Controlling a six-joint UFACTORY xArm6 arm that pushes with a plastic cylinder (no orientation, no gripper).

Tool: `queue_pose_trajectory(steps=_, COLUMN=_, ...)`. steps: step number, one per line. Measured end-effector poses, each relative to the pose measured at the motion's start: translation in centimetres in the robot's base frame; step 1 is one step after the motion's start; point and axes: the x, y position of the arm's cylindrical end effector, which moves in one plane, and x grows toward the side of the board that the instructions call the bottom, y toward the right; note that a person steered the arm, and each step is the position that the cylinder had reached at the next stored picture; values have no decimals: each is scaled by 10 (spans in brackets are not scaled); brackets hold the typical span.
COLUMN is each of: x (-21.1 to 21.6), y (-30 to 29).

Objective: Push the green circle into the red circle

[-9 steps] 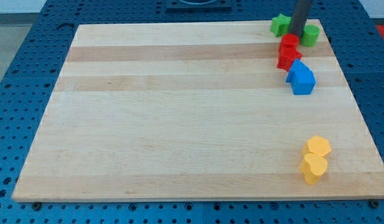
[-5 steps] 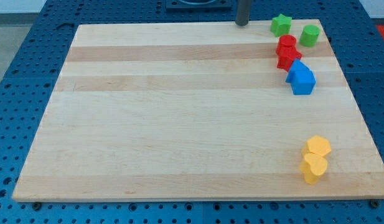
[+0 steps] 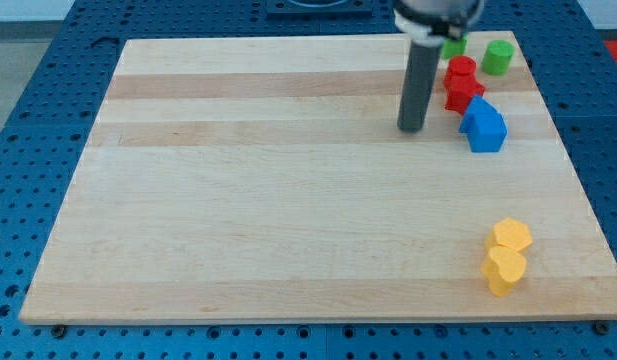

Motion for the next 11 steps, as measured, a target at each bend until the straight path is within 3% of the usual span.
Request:
queue_pose_trajectory(steps=1, x=26, y=39)
queue_pose_trajectory(steps=3, x=32, y=127)
queue_pose_trajectory(steps=4, x=-19, y=183)
queue_pose_trajectory(steps=5, x=-102, y=207)
queue_pose_trajectory(steps=6, x=-165, y=209)
queue_pose_trajectory(steps=7, x=-178, y=209)
queue_pose_trajectory(steps=11, x=-163, y=210)
